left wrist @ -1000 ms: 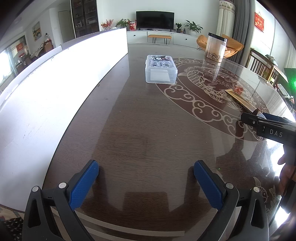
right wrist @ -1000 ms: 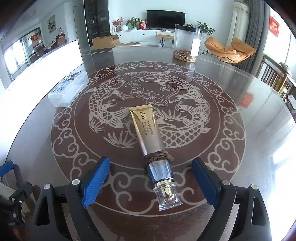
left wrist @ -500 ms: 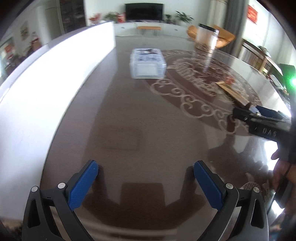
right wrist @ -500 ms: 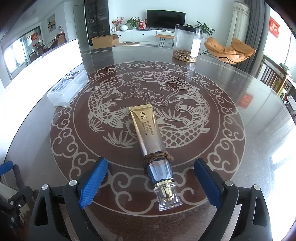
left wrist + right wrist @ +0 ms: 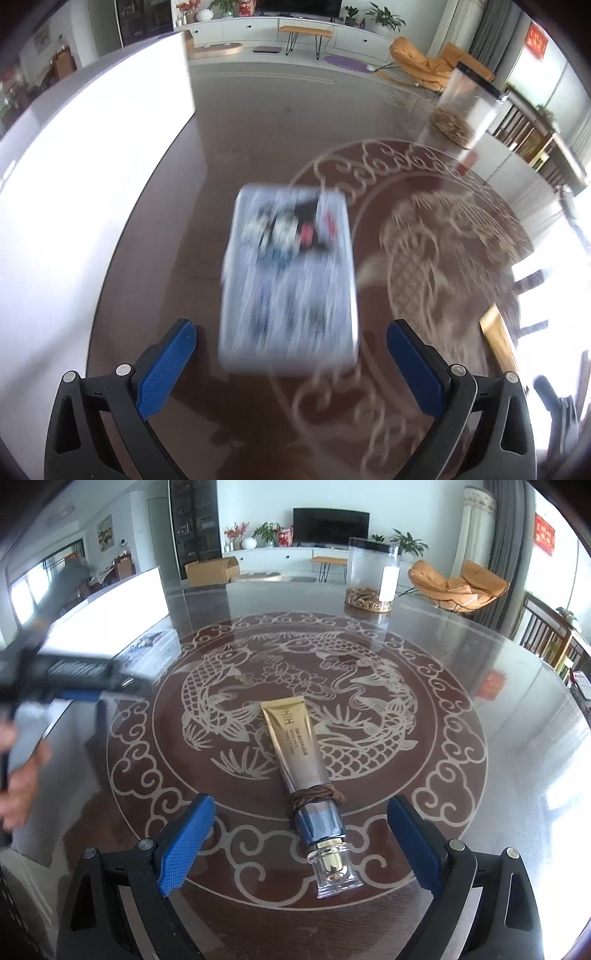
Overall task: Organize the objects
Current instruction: 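Grasp the clear cartoon-print case with the left gripper while the right holds the tube, then carry the case with the left gripper while the right carries the tube into the box, releasing both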
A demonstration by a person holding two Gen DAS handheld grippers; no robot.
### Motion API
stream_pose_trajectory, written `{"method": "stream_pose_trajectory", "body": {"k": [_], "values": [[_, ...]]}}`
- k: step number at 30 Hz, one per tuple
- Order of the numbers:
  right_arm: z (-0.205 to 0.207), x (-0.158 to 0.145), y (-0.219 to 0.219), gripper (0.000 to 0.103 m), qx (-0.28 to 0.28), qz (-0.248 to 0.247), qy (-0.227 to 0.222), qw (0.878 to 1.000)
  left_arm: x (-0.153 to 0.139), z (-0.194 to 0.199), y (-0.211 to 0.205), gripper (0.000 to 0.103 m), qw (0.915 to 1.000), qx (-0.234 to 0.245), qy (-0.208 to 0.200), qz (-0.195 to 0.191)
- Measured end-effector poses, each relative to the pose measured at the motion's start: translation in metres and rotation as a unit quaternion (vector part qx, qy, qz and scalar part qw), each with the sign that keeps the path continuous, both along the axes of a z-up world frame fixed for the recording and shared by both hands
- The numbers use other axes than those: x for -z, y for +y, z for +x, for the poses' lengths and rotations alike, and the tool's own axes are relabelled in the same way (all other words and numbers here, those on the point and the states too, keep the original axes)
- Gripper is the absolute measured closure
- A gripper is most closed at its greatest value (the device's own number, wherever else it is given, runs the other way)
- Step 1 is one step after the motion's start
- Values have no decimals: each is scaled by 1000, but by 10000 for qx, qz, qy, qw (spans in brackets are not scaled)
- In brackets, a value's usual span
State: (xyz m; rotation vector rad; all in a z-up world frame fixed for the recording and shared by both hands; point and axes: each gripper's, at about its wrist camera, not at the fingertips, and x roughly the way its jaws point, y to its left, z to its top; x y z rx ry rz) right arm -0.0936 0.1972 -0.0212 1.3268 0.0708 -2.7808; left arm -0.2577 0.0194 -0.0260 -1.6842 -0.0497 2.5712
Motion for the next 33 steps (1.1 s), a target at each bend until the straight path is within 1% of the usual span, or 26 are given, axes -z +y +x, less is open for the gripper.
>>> {"method": "stream_pose_trajectory", "body": {"k": [1, 2, 3, 4, 6, 8, 9, 10, 11, 12, 13, 14, 15, 16, 17, 18, 19, 21, 24, 26, 29, 30, 31, 32, 33], "values": [[1, -1, 1, 8, 19, -10, 48, 10000, 0, -8, 6, 0, 9999, 64, 32, -106], [2, -2, 2, 8, 37, -34, 87, 9999, 0, -9, 8, 31, 9997, 129, 134, -132], [2, -2, 3, 8, 46, -60, 94, 9999, -2, -8, 11, 41, 9986, 161, 324, -374], [2, -2, 5, 8, 69, -103, 78, 9999, -4, -5, 12, 42, 9970, 231, 474, -565], [-1, 0, 12, 8, 132, -291, -22, 9995, -6, 5, 7, 43, 9960, 298, 528, -663], [-7, 1, 22, 10, 50, -694, -230, 9973, -10, 30, -6, 43, 9943, 310, 703, -744], [-11, -2, 25, 16, -38, -707, -281, 9971, -12, 41, -12, 43, 9939, 294, 754, -755], [-17, -5, 24, 21, -206, -560, -369, 9975, -14, 54, -20, 43, 9939, 258, 791, -728], [-26, -11, 20, 33, -474, -370, -480, 9970, -16, 64, -27, 43, 9942, 208, 810, -678], [-32, -13, 17, 37, -636, -250, -593, 9959, -19, 75, -37, 43, 9948, 148, 817, -593], [-41, -13, 11, 37, -871, -102, -859, 9924, -21, 83, -40, 43, 9951, 117, 830, -525], [-50, -10, 5, 44, -1068, 17, -1163, 9875, -26, 91, -44, 43, 9951, 106, 868, -464], [-57, -5, 0, 56, -1192, 154, -1443, 9822, -34, 100, -45, 43, 9945, 119, 944, -427], [-59, -6, -3, 64, -1247, 344, -1465, 9807, -43, 108, -47, 43, 9939, 134, 1017, -414], [-61, -7, -5, 77, -1323, 360, -1575, 9780, -50, 116, -46, 43, 9932, 152, 1084, -388], [-63, -8, -7, 77, -1314, 459, -1723, 9752, -59, 124, -49, 43, 9925, 164, 1162, -329], [-61, -9, -8, 77, -1319, 557, -1773, 9737, -69, 133, -51, 43, 9917, 169, 1245, -268], [-55, -17, -7, 77, -1339, 490, -1755, 9741, -89, 147, -57, 43, 9899, 131, 1408, -136], [-48, -47, -1, 77, -1216, -46, -1534, 9806, -121, 163, -87, 43, 9866, -87, 1620, 198], [-47, -75, -10, 77, -1219, -367, -1287, 9835, -138, 169, -117, 43, 9847, -299, 1695, 285], [-53, -115, -46, 77, -1401, -770, -948, 9826, -155, 170, -172, 43, 9818, -771, 1719, 241], [-57, -131, -67, 77, -1527, -958, -825, 9801, -157, 170, -193, 43, 9809, -966, 1678, 212], [-60, -139, -82, 77, -1617, -1057, -763, 9782, -158, 168, -214, 43, 9803, -1143, 1598, 187], [-65, -151, -107, 77, -1779, -1201, -664, 9744, -155, 166, -230, 43, 9800, -1290, 1508, 111], [-68, -161, -133, 77, -1947, -1307, -582, 9704, -150, 164, -247, 43, 9799, -1430, 1389, -31]]}}
